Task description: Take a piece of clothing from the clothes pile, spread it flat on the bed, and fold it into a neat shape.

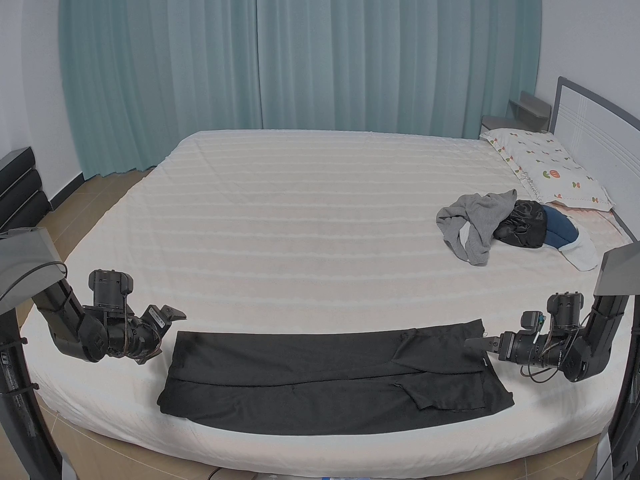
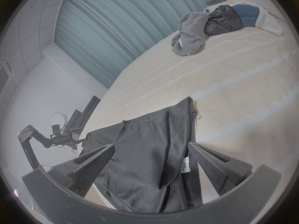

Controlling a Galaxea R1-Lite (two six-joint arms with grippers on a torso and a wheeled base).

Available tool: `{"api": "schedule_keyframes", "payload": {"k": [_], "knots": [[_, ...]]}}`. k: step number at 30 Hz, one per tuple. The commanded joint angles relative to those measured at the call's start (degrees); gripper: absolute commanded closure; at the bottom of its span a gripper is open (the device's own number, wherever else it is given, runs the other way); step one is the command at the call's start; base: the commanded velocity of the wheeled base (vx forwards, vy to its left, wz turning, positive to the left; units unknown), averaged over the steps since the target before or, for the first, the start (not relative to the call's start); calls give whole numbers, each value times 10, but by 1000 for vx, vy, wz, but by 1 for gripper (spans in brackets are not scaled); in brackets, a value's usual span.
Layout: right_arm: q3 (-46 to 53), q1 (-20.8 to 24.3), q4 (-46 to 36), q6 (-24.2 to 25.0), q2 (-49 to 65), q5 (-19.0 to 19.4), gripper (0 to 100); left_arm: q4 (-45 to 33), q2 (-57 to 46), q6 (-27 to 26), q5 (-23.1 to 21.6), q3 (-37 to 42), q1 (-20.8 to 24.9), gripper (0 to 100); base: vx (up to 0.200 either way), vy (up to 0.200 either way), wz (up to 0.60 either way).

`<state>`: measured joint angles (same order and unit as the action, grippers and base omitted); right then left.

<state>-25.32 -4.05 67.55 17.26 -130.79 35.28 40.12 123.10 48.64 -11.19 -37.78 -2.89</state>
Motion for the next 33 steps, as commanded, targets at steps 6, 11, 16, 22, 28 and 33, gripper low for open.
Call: {"api": "schedule_keyframes", "payload": {"k": [6,11,16,22,28,33], "knots": [[18,8,-28,35,76,-47,0,3,-30,-6,-4,54,12,0,0,0,0],[55,11,-29,119,122,-54,0,-3,-41,-14,-8,71,26,0,0,0,0],[72,26,-29,175,121,-83,0,-4,-61,-15,-4,93,48,0,0,0,0],[80,43,-29,198,111,-113,0,-6,-55,-15,-1,99,61,100,0,0,0],[85,68,-37,200,131,-147,0,-6,-52,-15,8,93,59,100,0,0,0],[83,103,-39,229,137,-195,0,-4,-59,-15,26,89,57,100,0,0,0]]}}
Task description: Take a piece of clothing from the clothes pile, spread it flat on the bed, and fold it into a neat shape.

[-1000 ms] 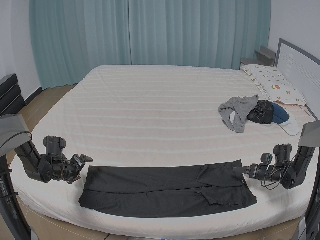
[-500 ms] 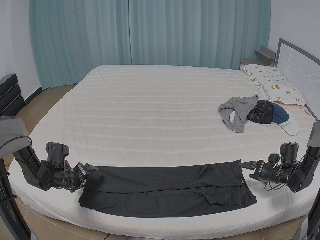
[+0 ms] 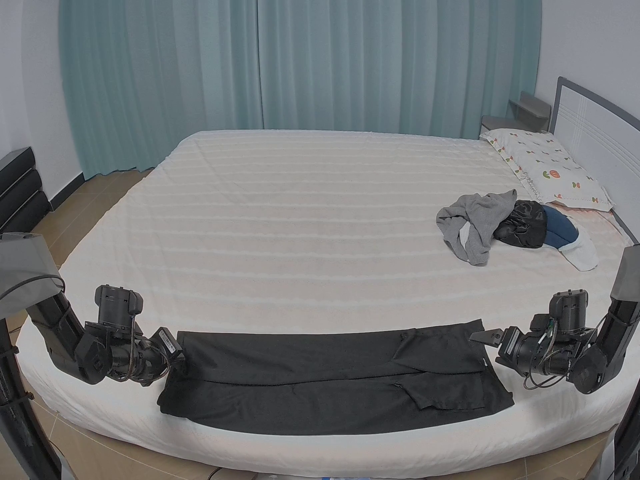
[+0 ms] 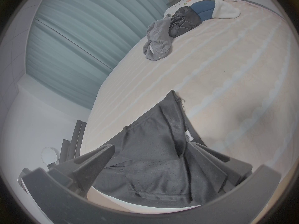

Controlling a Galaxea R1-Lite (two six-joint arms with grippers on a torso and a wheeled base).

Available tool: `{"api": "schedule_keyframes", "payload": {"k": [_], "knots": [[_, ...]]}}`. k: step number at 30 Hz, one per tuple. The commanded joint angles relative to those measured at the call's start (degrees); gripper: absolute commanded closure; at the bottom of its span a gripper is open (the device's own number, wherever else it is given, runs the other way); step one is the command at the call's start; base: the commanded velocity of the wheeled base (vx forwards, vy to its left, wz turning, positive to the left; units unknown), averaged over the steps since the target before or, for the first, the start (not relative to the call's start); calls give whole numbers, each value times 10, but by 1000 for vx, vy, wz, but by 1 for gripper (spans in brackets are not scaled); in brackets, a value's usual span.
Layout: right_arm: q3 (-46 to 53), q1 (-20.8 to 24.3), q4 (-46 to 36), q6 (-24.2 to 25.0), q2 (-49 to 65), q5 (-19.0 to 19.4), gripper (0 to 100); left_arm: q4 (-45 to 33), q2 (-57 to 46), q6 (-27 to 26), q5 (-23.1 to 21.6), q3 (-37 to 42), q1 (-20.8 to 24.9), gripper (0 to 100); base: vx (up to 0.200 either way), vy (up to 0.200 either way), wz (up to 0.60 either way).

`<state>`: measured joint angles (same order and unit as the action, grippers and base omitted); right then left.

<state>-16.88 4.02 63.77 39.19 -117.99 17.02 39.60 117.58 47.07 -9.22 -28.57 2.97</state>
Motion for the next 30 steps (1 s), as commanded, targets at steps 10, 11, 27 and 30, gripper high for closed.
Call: {"api": "schedule_keyframes", "payload": {"k": [10,11,27,30], "knots": [[-21,56,-25,34,-39,-74,0,0,-58,5,10,0,-2,100,0,0,0],[-23,57,-26,34,-44,-76,0,1,-59,5,10,0,-2,100,0,0,0],[-61,67,-43,46,-77,-81,100,2,-56,6,10,-3,-5,100,0,0,0],[-64,63,-45,46,-70,-81,100,2,-59,5,10,-6,-7,100,0,0,0]]}}
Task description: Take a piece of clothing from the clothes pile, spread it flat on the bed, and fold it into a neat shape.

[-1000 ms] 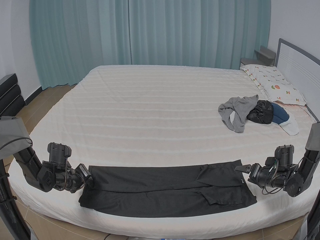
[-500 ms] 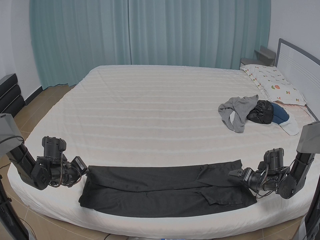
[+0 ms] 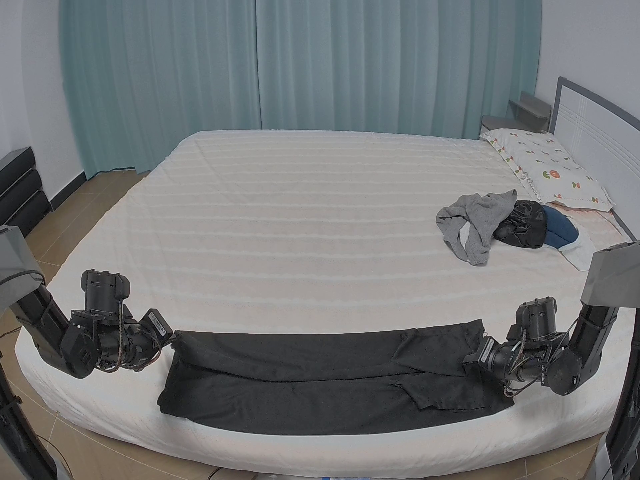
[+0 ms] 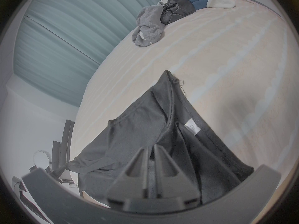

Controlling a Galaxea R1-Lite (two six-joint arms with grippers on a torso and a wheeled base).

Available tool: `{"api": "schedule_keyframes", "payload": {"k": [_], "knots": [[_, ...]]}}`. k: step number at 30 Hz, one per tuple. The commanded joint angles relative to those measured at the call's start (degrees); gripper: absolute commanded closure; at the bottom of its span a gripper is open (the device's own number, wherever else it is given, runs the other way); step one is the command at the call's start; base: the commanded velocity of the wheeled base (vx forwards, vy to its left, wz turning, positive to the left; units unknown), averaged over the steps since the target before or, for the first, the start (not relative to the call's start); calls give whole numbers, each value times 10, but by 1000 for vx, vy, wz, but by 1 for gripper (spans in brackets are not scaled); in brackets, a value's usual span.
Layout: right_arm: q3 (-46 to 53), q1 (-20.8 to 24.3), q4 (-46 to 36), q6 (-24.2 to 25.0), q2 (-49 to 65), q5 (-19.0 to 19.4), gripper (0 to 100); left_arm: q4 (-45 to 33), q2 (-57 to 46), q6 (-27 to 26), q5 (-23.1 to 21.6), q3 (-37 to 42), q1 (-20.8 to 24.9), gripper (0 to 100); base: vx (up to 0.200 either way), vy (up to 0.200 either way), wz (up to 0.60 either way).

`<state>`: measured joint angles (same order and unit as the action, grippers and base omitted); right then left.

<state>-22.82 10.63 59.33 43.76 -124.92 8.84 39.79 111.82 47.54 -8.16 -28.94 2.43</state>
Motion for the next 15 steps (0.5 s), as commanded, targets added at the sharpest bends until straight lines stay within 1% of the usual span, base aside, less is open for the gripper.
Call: {"api": "schedule_keyframes", "payload": {"k": [1,6,11,13,15], "knots": [[-6,-4,-1,0,3,0,100,0,-1,0,0,-4,-1,100,0,0,0],[-9,-11,-3,0,15,0,100,-2,-1,0,0,-12,-1,100,0,0,0],[-36,-23,-14,0,32,0,100,-6,-1,0,2,-34,-5,100,0,0,0],[-54,-27,-24,1,37,0,100,-21,0,-1,6,-47,-6,100,0,0,0],[-85,-33,-40,1,40,0,100,-45,3,-1,9,-78,-8,100,0,0,0]]}}
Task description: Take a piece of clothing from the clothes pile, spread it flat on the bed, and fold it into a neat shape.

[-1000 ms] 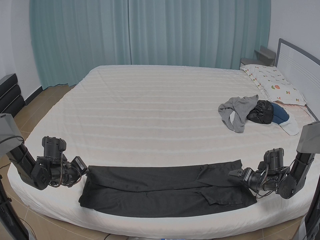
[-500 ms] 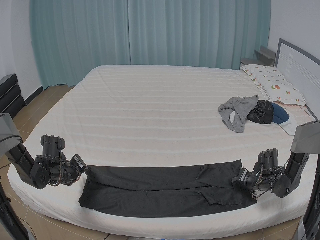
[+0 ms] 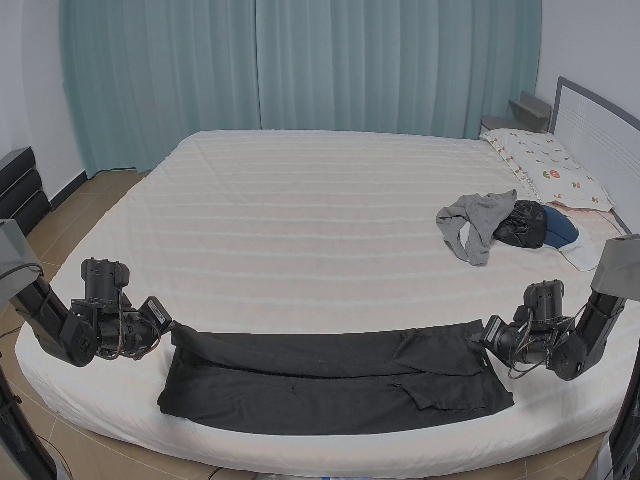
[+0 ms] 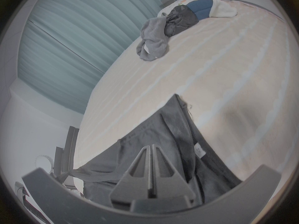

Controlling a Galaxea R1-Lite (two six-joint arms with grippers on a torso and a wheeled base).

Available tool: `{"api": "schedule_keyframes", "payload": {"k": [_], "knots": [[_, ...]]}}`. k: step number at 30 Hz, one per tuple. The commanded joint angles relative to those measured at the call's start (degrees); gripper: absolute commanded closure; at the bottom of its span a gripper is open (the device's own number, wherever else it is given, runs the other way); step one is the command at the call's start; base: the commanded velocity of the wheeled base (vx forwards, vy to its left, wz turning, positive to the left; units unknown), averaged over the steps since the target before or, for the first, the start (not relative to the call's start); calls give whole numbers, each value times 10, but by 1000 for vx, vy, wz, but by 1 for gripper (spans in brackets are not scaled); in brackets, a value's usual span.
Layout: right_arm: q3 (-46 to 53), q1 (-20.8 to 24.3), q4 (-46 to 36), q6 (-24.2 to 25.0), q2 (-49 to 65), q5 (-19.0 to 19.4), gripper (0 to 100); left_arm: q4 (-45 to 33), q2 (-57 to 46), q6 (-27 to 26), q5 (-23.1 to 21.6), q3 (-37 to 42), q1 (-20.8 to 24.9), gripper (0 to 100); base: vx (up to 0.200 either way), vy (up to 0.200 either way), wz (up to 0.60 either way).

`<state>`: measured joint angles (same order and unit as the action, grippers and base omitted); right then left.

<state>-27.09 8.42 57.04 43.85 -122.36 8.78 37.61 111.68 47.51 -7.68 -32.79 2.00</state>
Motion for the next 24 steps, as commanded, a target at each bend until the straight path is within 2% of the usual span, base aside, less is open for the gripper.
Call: {"api": "schedule_keyframes", "payload": {"k": [1,5,8,10,11,17,18,20,22,24], "knots": [[-60,-14,-25,1,14,0,100,-28,6,0,4,-53,-5,100,0,0,0],[-109,-17,-48,12,15,-2,100,-28,6,0,4,-86,-14,100,0,0,0],[-155,-19,-101,17,23,-19,100,-38,6,0,5,-117,-24,100,0,0,0],[-155,-19,-105,16,24,-19,100,-39,6,0,5,-117,-24,100,0,0,0],[-143,-16,-134,19,39,-13,100,-50,4,0,4,-109,-24,100,0,0,0],[-84,-12,-136,20,42,1,100,-49,0,0,3,-80,-23,100,0,0,0],[-60,-9,-134,19,48,8,0,-49,0,1,2,-74,-21,100,0,0,0],[-42,-5,-134,20,55,17,0,-49,-1,0,2,-70,-20,100,0,0,0],[0,9,-133,21,72,41,0,-49,0,0,3,-66,-19,100,0,0,0],[8,15,-133,22,75,43,0,-49,0,0,3,-66,-20,100,0,0,0]]}}
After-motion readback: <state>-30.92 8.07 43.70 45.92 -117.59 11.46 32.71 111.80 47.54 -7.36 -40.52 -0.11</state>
